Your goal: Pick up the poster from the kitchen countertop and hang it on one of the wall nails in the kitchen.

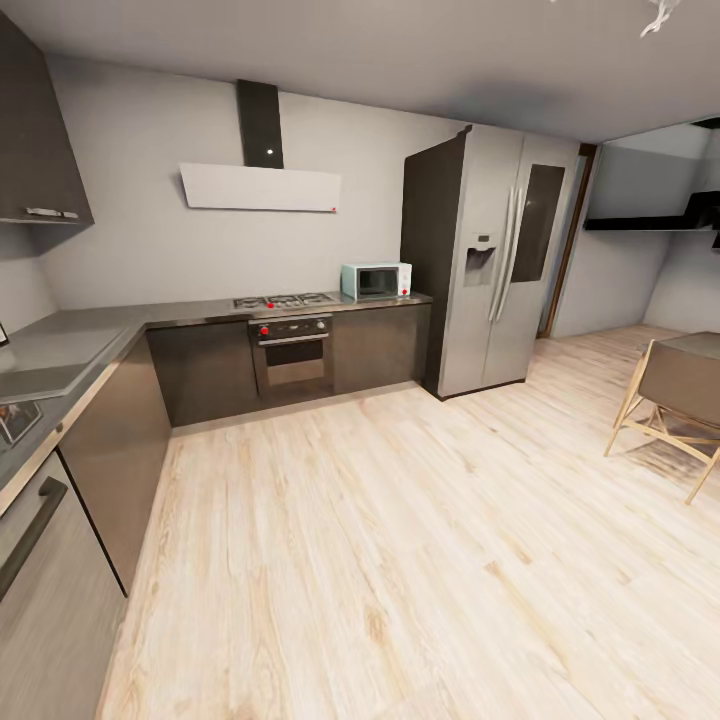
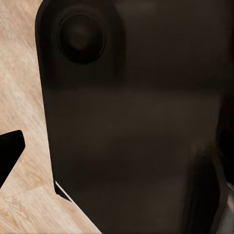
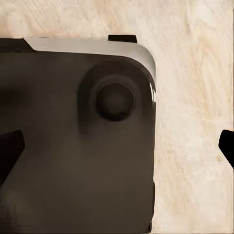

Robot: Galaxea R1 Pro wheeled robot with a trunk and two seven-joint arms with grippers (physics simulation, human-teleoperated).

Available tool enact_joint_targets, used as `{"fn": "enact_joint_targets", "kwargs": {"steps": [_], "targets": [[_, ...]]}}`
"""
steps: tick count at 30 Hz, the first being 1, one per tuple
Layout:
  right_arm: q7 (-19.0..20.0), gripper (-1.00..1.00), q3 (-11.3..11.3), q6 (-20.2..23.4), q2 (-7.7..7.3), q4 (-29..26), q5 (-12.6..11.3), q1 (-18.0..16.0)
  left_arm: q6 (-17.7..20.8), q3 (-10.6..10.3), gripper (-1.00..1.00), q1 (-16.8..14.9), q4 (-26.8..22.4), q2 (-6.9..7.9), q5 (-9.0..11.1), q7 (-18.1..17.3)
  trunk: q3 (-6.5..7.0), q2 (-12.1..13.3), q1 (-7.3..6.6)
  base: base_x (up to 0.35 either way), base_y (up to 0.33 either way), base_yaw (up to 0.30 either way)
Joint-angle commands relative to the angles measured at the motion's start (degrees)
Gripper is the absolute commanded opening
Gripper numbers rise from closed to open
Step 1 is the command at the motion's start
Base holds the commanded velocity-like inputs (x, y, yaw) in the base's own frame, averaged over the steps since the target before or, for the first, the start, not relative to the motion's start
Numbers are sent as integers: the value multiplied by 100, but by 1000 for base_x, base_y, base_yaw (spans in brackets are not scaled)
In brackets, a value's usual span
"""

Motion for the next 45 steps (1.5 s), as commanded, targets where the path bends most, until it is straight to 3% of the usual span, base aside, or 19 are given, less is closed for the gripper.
{"fn": "enact_joint_targets", "kwargs": {"steps": [1, 4, 5, 11, 17, 20, 25, 36, 45], "targets": [[-3, 100, -5, -52, -33, -28, -2, -36, -32, 2, 100, 36, -42, -9, -8, 4, -5, -2, 0, 0, 0, 0], [-5, 100, -7, -149, -120, -126, 2, -135, -49, 5, 100, 124, -137, -17, -13, 9, -5, -2, 0, 0, 0, 0], [-6, 100, -7, -1495, -143, -1937, 4, -548, -54, 5, 100, 131, -2904, -20, -14, 11, -5, -2, 0, 0, 0, 0], [-12, 100, -8, -1593, -235, -2239, 23, -570, -65, 7, 100, 140, -3855, -25, -15, 19, -5, -2, 0, 0, 0, 0], [-11, 100, 7, -1608, -254, -2292, 35, -574, -349, 57, 100, 142, -4049, -21, 1, 23, -5, -2, 0, 0, 0, 0], [-14, 100, 17, -1610, -257, -2277, 48, -575, -950, 73, 100, 142, -3709, -21, 14, 27, -5, -2, 0, 0, 0, 0], [-13, 100, 13, -1611, -265, -2266, 57, -575, -1196, 77, 100, 142, -3521, -17, 18, 32, -5, -2, 0, 0, 0, 0], [-16, 100, 18, -1611, -263, -2264, 57, -575, -1207, 77, 100, 142, -3503, -23, 18, 32, -5, -2, 0, 0, -64, 12], [-23, 100, 11, -1611, -258, -2263, 46, -575, -1214, 73, 100, 142, -3495, -25, 13, 25, -5, -2, 0, 0, -160, 217]]}}
